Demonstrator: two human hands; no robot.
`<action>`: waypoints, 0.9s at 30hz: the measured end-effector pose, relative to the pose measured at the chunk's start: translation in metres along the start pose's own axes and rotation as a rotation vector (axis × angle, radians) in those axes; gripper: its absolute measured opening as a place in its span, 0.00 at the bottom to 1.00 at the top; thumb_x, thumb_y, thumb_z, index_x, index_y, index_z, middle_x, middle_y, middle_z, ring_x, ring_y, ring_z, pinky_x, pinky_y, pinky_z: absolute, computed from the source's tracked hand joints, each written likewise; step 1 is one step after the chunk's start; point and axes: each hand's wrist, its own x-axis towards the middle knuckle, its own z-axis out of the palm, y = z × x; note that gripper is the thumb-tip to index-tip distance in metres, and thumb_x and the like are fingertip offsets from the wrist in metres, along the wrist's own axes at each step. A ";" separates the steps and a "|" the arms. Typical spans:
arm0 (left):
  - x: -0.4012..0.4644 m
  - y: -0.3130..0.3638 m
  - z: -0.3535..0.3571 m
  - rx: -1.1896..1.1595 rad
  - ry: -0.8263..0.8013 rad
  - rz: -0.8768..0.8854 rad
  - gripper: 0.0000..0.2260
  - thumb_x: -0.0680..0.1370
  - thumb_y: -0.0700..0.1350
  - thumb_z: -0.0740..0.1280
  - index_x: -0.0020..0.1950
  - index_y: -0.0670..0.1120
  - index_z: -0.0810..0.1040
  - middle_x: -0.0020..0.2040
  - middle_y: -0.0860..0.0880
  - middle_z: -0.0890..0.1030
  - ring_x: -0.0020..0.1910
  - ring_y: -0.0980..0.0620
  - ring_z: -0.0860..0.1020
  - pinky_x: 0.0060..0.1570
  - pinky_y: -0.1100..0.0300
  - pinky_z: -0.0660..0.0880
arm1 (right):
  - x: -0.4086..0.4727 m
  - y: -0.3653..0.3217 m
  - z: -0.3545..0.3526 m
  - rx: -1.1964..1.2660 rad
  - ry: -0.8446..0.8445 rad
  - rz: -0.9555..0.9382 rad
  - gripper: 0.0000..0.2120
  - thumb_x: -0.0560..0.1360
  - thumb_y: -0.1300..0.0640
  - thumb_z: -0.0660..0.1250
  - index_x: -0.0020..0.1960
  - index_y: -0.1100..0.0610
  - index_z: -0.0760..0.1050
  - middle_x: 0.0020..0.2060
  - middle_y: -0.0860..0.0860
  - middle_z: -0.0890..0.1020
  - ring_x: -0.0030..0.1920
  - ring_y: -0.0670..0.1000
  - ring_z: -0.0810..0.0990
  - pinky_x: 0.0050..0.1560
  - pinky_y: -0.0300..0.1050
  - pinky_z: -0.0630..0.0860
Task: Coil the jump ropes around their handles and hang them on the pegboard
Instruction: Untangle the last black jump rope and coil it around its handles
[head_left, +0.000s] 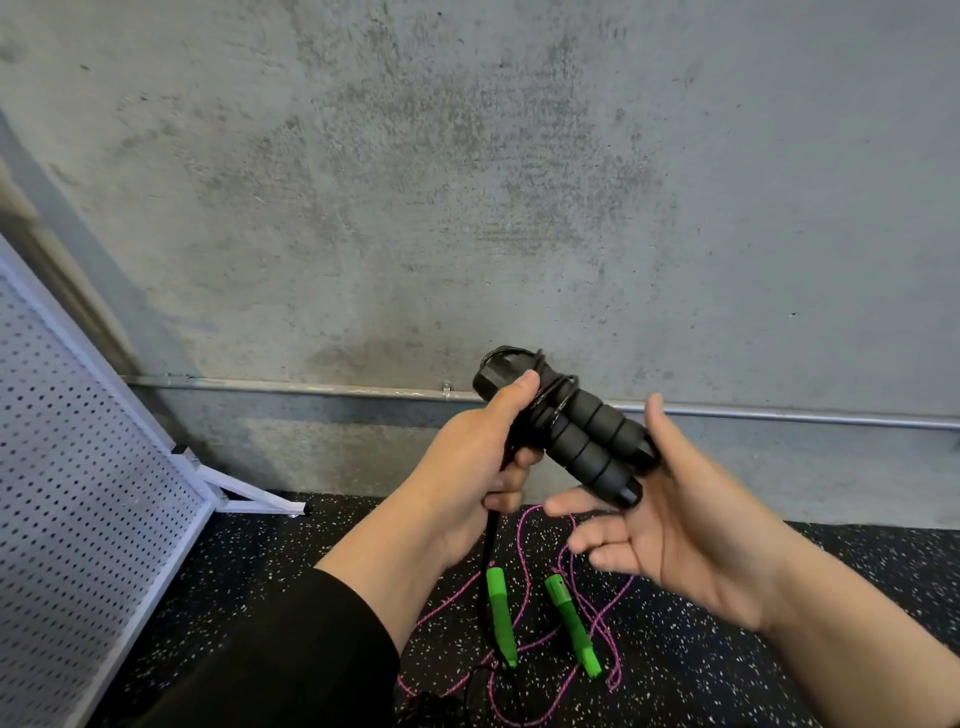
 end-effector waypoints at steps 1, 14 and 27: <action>0.000 0.000 0.000 0.011 -0.011 0.005 0.19 0.79 0.62 0.66 0.40 0.48 0.72 0.31 0.51 0.69 0.26 0.56 0.57 0.27 0.61 0.53 | -0.002 -0.001 -0.001 0.049 -0.055 0.044 0.32 0.77 0.29 0.52 0.63 0.48 0.82 0.50 0.66 0.83 0.37 0.58 0.81 0.34 0.45 0.80; 0.000 -0.001 -0.005 0.107 -0.042 -0.101 0.29 0.75 0.74 0.59 0.48 0.51 0.86 0.32 0.52 0.70 0.25 0.56 0.56 0.24 0.62 0.52 | 0.007 0.000 -0.008 -0.109 0.220 -0.319 0.14 0.77 0.49 0.67 0.57 0.55 0.83 0.44 0.58 0.79 0.38 0.49 0.74 0.34 0.43 0.73; 0.000 0.001 -0.006 0.037 0.015 -0.226 0.45 0.73 0.77 0.55 0.62 0.36 0.79 0.31 0.50 0.72 0.20 0.58 0.57 0.19 0.65 0.53 | 0.009 -0.005 -0.016 -0.833 0.310 -0.505 0.13 0.79 0.54 0.69 0.58 0.36 0.78 0.31 0.38 0.78 0.30 0.44 0.72 0.33 0.32 0.69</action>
